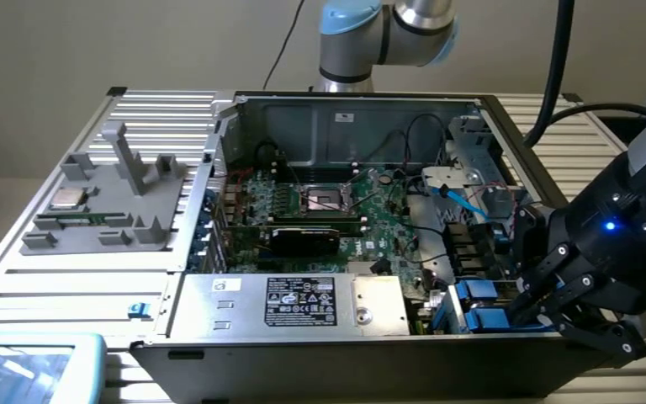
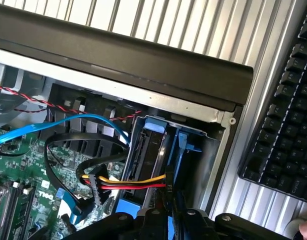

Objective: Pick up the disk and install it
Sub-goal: 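Insert the first disk wire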

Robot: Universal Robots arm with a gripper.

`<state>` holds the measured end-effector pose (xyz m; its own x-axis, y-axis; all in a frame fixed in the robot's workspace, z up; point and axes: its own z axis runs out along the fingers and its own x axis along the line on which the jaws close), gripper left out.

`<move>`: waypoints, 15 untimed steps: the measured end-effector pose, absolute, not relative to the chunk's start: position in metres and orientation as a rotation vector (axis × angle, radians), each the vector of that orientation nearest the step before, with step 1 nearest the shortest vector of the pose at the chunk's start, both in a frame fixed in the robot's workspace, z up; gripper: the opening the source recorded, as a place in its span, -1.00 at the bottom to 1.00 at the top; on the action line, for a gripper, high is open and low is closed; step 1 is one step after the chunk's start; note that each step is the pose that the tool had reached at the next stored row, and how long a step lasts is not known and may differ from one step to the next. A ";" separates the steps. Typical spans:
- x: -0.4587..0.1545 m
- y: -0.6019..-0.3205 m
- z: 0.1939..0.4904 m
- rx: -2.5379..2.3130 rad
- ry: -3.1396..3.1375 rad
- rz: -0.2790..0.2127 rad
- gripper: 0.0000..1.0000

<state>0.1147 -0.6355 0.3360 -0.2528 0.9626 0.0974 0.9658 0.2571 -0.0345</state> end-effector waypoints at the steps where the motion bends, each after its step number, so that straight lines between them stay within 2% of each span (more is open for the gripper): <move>1: 0.115 -0.636 0.336 -1.856 -2.411 -0.049 -0.66; 15: 0.115 -0.634 0.336 -1.887 -2.393 -0.026 -0.66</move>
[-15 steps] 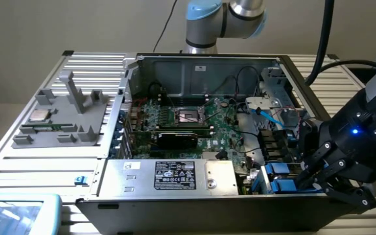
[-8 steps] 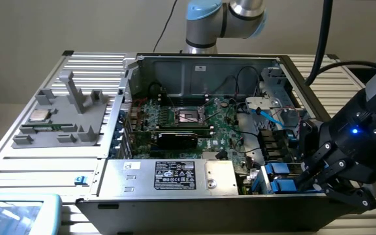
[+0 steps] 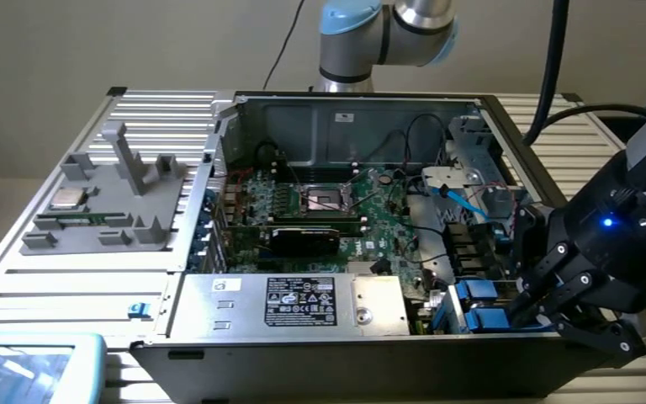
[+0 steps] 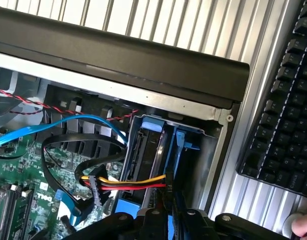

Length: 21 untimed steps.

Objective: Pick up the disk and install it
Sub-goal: 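Insert the first disk wire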

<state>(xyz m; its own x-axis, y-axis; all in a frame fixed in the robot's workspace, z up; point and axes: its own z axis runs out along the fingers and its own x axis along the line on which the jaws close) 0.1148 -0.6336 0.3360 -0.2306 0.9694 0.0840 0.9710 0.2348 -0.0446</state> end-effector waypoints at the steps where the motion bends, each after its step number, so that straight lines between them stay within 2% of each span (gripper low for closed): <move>1: 0.115 -0.634 0.336 -1.890 -2.389 -0.024 -0.66; 21: 0.115 -0.632 0.336 -1.989 -2.280 -0.005 -0.66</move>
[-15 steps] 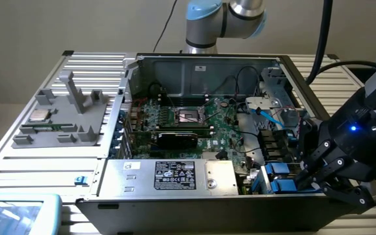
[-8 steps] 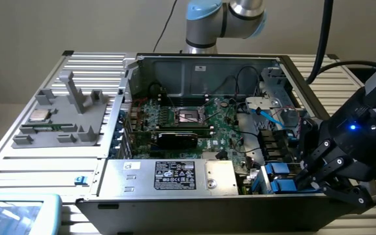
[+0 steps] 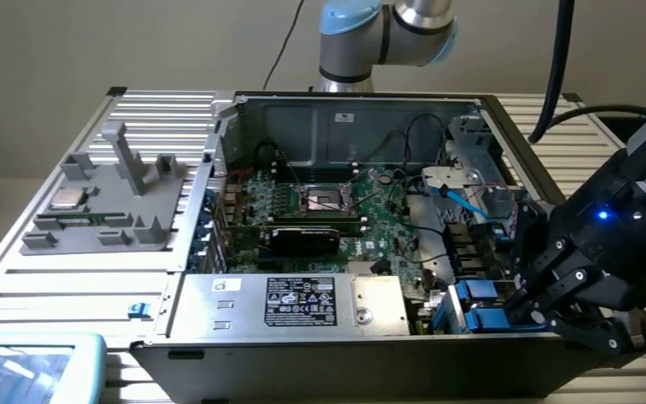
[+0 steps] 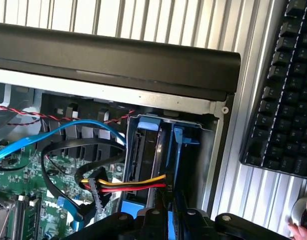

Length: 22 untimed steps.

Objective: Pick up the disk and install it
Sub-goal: 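Insert the first disk wire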

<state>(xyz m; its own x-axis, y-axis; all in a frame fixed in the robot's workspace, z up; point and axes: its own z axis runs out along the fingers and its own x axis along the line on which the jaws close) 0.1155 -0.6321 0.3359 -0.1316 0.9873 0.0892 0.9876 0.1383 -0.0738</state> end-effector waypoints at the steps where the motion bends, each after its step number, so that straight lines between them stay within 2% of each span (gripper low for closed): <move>1: 0.115 -0.632 0.336 -1.993 -2.275 -0.004 -0.66; 6: 0.116 -0.631 0.336 -1.993 -2.272 -0.001 -0.66; 14: 0.118 -0.630 0.336 -1.988 -2.243 0.032 -0.66; 22: 0.123 -0.630 0.336 -1.963 -2.205 0.104 -0.66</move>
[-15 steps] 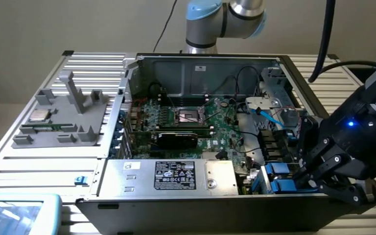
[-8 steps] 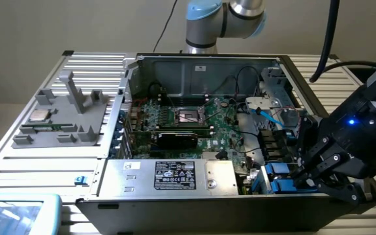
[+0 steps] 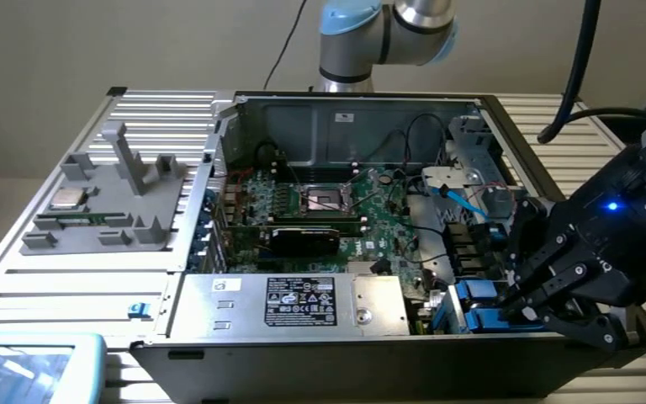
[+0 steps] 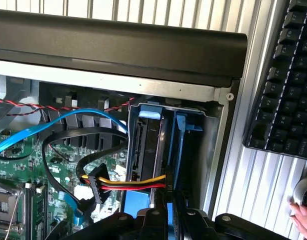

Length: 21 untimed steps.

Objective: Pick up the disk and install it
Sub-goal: 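Insert the first disk wire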

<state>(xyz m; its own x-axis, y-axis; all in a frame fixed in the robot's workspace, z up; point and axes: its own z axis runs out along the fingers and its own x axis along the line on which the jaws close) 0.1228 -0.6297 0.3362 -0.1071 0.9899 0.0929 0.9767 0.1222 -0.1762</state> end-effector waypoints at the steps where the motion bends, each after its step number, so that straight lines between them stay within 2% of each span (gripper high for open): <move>1: 0.123 -0.630 0.336 -1.962 -2.202 0.109 -0.66; 21: 0.138 -0.627 0.337 -1.952 -2.176 0.154 -0.66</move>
<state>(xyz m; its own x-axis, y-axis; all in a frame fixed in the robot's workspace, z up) 0.1378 -0.6270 0.3369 -0.0982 0.9912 0.0885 0.9688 0.1155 -0.2194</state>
